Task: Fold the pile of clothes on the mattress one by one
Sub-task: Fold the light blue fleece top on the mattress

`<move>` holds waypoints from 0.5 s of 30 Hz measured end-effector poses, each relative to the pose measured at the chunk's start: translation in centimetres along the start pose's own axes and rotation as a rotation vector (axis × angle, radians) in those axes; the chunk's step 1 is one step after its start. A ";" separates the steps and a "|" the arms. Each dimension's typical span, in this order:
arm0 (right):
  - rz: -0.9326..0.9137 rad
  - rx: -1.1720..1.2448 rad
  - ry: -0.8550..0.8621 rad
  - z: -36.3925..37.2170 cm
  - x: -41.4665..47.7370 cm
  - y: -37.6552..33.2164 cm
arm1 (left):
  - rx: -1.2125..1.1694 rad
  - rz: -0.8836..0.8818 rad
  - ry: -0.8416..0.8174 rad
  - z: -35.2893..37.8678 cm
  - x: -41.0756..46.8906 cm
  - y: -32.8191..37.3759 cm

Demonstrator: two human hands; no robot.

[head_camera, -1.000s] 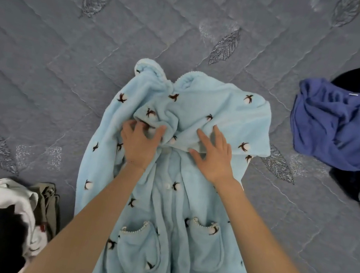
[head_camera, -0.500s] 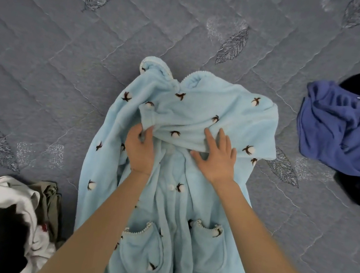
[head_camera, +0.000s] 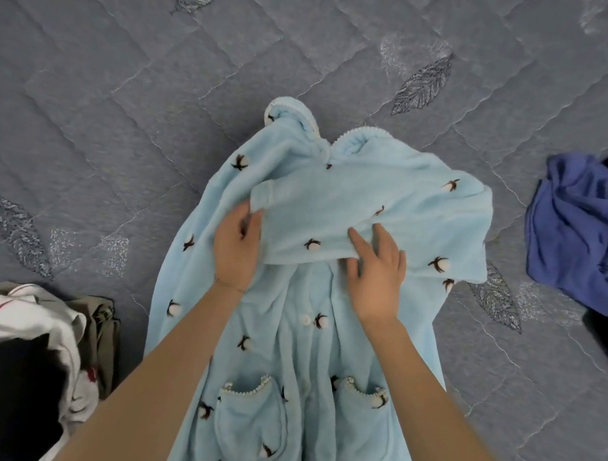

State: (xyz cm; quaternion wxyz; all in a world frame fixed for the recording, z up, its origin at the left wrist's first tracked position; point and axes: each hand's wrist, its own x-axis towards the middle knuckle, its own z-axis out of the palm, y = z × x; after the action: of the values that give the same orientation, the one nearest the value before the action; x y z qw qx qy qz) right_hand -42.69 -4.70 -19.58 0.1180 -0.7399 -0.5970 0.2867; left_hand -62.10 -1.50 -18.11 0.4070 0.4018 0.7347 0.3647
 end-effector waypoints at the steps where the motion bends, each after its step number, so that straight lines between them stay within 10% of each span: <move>1: -0.051 0.021 0.036 0.2 -0.2 -0.1 | 0.004 0.058 0.081 -0.3 -0.1 0.4; 8: -0.039 0.013 -0.127 1.5 -0.6 -3.0 | 0.096 -0.101 -0.027 -2.6 0.4 -3.0; 15: -0.284 0.005 -0.122 1.3 -0.3 -7.3 | 0.190 -0.229 0.200 -8.1 0.6 -4.3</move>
State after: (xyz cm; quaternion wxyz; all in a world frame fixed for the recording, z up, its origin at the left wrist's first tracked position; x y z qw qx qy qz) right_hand -49.43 -3.35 -16.80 0.1228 -0.6290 -0.7009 0.3130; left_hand -70.84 -4.41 -18.78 0.3311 0.3141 0.8436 0.2828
